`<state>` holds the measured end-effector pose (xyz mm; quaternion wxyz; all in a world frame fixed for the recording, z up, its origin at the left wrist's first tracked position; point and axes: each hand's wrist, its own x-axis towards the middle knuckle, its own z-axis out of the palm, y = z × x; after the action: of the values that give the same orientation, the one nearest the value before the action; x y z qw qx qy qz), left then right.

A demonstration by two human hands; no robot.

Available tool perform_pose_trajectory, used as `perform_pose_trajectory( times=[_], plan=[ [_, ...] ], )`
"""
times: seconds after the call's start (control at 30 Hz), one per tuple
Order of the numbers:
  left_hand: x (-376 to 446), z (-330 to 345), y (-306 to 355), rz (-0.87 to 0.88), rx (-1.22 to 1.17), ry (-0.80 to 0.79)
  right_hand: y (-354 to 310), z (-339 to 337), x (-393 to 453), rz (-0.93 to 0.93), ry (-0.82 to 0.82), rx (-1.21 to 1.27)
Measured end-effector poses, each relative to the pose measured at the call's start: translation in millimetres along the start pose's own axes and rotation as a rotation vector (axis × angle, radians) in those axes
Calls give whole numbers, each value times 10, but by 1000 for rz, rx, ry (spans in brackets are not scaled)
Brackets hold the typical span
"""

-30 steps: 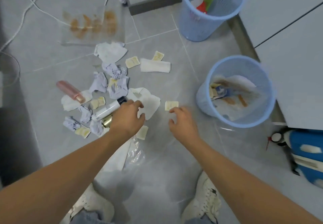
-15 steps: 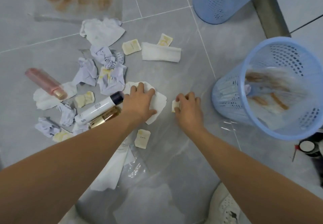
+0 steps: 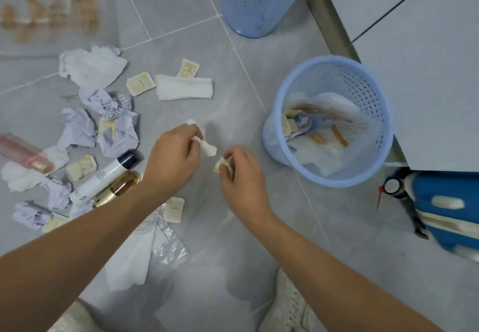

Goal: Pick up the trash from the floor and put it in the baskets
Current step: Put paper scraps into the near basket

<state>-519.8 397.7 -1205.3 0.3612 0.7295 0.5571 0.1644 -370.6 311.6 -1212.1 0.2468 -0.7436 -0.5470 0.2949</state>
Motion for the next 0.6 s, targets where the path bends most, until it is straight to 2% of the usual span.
perform_pose_trajectory(
  times=[0.13,0.23,0.4,0.6],
  plan=[
    [24,-353,970,155,-238,33,-454,-832,-205,-25,106,118],
    [106,-357,1618,280,-262,27,-526,-1456,-173,3,266,127],
    [333,105,1962,379,-32,-127,-118,-1948,86,175,414,61],
    [585,467,2013,315,501,-402,312,-1806,327,225,367,-57]
  ],
)
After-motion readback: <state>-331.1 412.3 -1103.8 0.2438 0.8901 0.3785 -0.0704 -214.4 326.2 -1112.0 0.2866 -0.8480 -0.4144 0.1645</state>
